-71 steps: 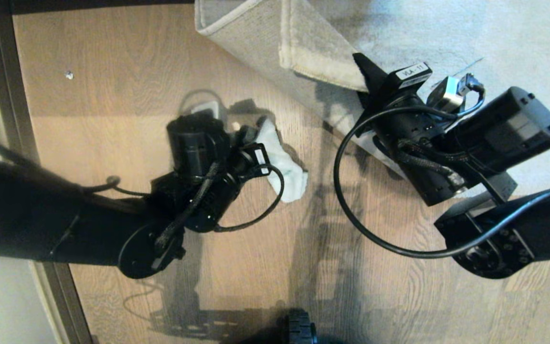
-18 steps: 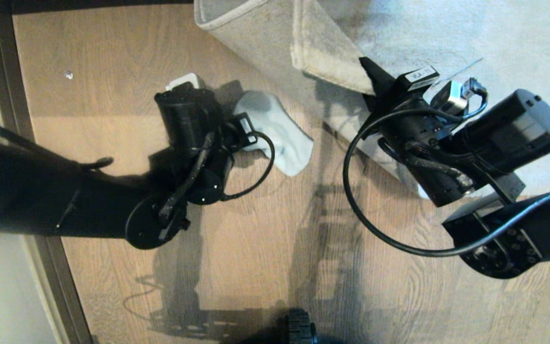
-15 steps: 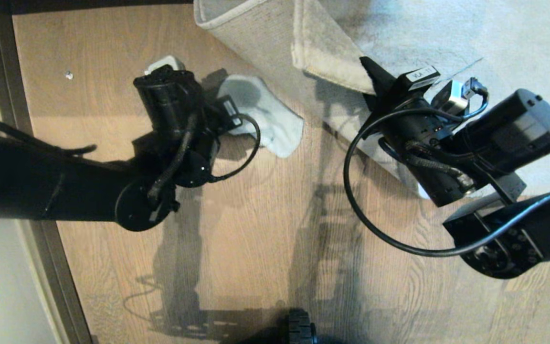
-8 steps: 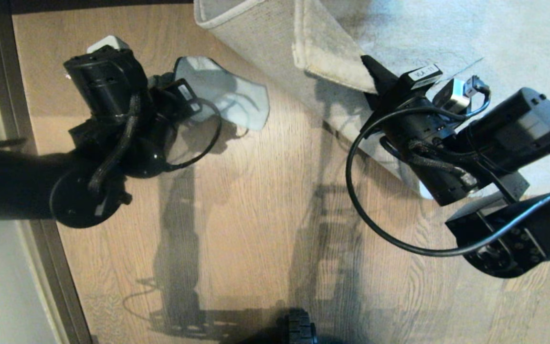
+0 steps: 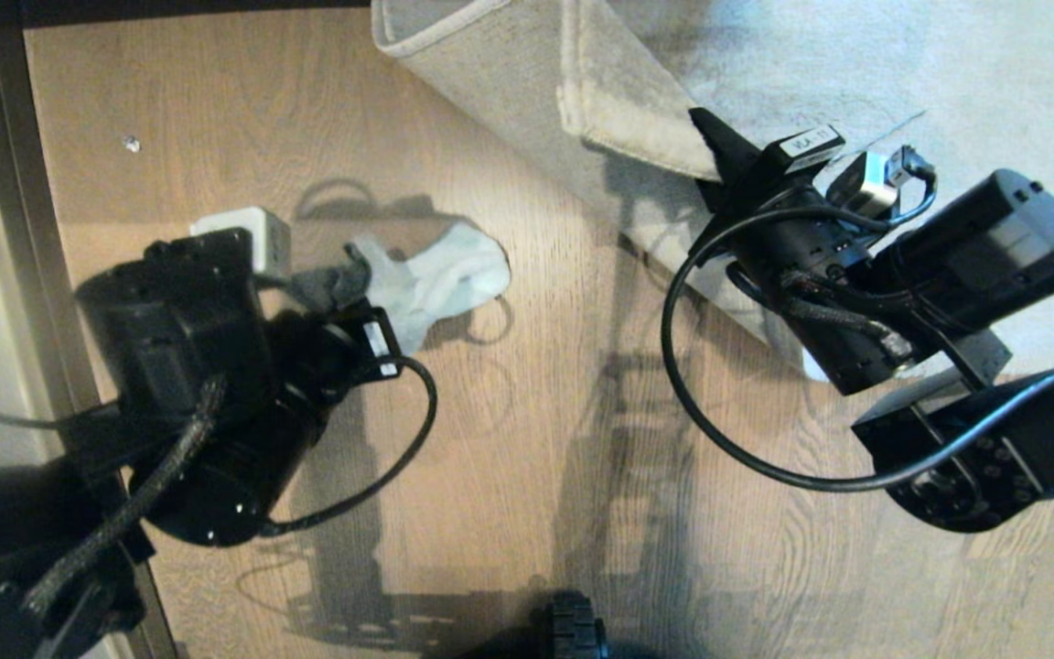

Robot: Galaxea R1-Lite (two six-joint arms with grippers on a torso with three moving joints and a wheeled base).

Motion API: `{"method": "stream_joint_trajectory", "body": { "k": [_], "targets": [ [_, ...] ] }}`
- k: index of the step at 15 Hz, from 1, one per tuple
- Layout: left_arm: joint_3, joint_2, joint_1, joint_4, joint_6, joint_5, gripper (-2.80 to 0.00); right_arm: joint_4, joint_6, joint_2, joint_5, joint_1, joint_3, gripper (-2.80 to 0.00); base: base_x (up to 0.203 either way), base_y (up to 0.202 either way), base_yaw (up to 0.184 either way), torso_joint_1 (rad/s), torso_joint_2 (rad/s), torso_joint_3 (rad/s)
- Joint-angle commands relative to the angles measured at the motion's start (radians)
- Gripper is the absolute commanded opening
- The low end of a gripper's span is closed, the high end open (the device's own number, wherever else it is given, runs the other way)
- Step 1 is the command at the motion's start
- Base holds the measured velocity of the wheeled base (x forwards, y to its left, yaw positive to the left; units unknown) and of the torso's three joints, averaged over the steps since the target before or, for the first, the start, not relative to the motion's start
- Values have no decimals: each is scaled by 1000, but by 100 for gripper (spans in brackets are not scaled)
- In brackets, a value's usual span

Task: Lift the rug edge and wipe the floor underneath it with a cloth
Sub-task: Wipe the floor under the carpet with a rag

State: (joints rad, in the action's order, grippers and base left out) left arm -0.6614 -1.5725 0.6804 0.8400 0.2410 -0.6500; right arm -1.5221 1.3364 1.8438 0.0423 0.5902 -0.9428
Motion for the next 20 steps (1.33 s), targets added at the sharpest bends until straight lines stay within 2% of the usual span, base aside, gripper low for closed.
{"method": "stream_joint_trajectory", "body": {
  "k": [1,5,11,20],
  "targets": [
    [102,40,110,6,-2,-12,-280,-48,7,6,1,2,1,-280,0,0,0,0,0,0],
    [179,16,214,7,-1,-31,-280,-48,7,12,1,1,1,-280,0,0,0,0,0,0],
    [168,-37,249,10,0,-31,-280,-48,7,18,2,0,-5,-280,0,0,0,0,0,0],
    [-85,-183,261,10,0,-33,-280,-48,6,9,2,0,-1,-280,0,0,0,0,0,0]
  ]
}}
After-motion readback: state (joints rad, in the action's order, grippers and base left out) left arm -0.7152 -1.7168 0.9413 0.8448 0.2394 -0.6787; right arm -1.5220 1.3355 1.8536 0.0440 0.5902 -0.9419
